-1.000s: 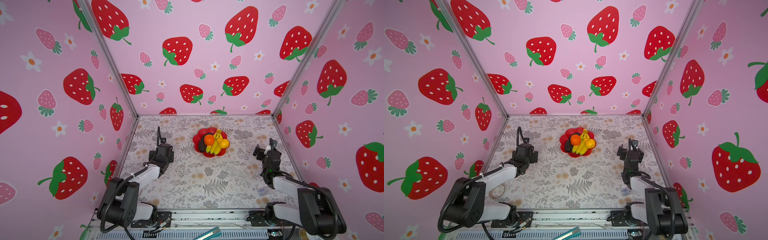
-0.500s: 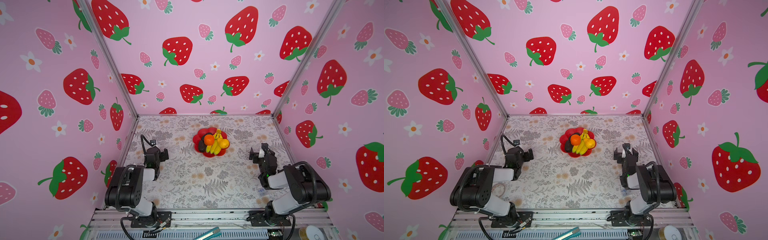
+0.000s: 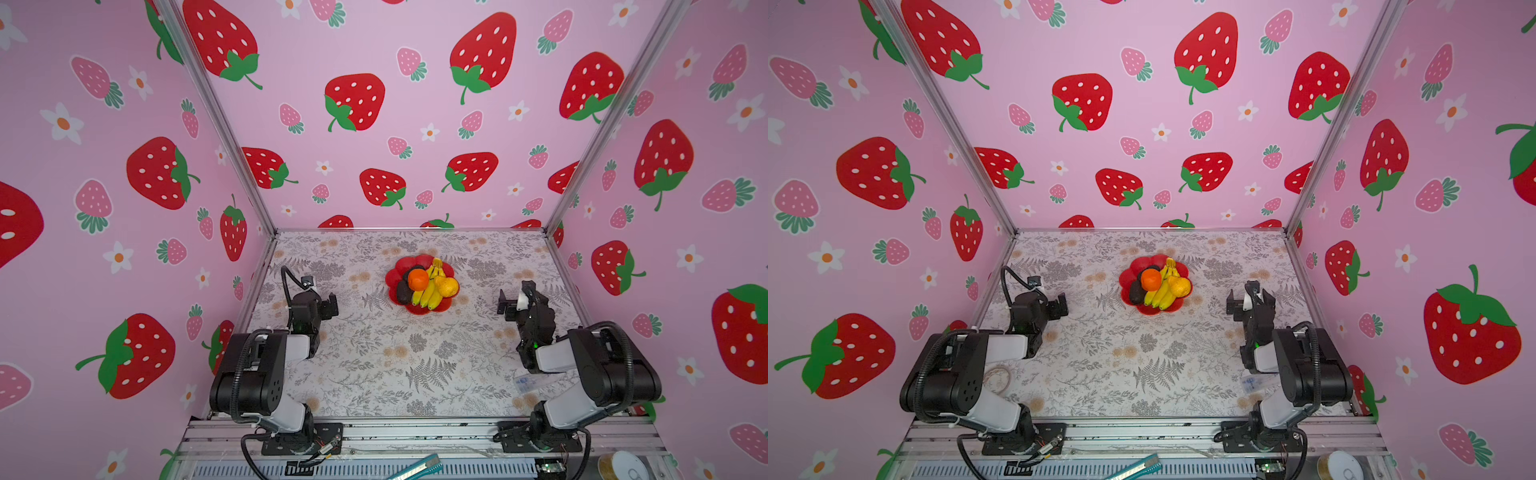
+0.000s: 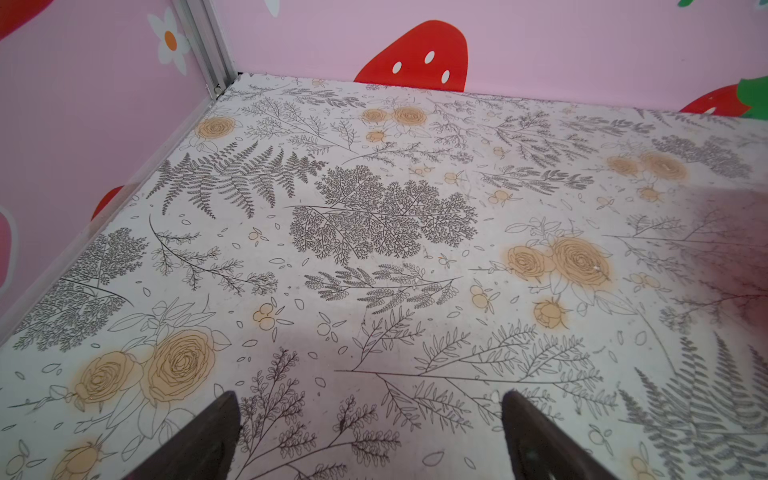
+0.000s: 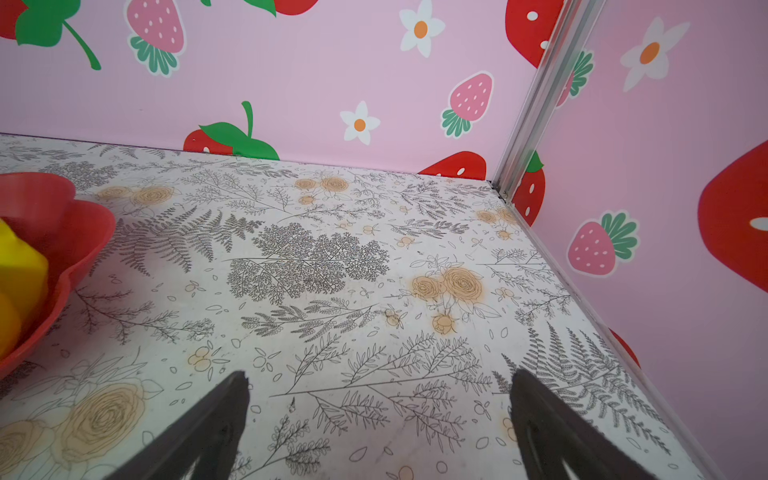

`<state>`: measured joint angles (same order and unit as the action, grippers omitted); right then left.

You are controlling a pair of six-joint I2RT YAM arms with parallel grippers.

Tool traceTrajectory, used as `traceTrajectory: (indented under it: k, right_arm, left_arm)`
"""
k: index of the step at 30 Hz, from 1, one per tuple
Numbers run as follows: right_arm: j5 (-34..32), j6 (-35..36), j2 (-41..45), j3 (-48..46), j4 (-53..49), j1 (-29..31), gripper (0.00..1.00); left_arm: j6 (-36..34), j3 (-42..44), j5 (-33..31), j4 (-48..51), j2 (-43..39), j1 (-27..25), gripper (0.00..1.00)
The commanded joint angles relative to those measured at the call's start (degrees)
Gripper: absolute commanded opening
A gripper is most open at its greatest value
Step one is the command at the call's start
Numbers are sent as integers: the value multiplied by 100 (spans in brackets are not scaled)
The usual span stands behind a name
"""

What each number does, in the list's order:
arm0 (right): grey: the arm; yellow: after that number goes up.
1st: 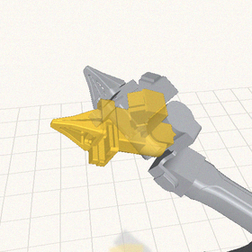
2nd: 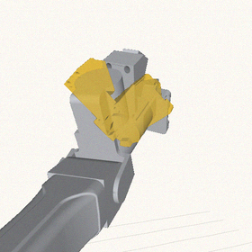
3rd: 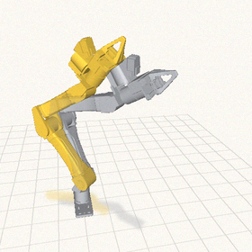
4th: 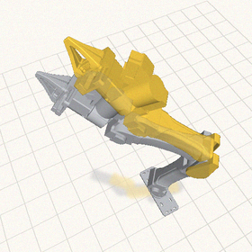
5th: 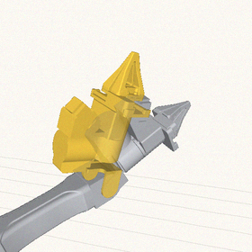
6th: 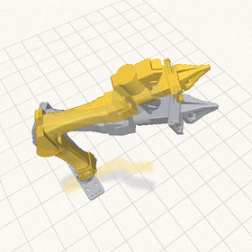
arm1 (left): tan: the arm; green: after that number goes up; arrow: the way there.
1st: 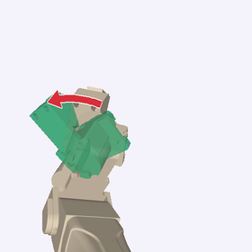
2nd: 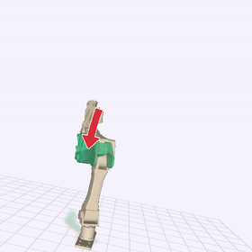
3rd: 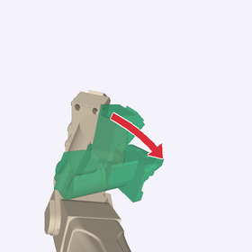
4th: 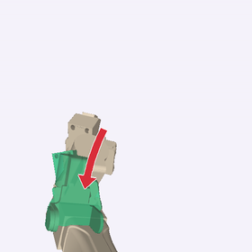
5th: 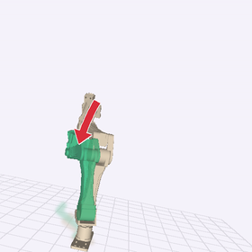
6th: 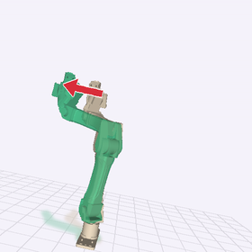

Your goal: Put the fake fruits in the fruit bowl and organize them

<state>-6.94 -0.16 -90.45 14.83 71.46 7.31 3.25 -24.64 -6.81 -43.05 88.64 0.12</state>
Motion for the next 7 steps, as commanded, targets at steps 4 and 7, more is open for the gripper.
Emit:
traceTrajectory:
  k: [4, 7]
  right_arm:
    - [44, 61, 32, 55, 27, -50, 99]
    - [36, 65, 36, 48, 38, -46, 99]
  left_arm:
    - [-41, -108, 74, -115, 0, -12, 99]
    - [-37, -86, 44, -159, -10, -12, 99]
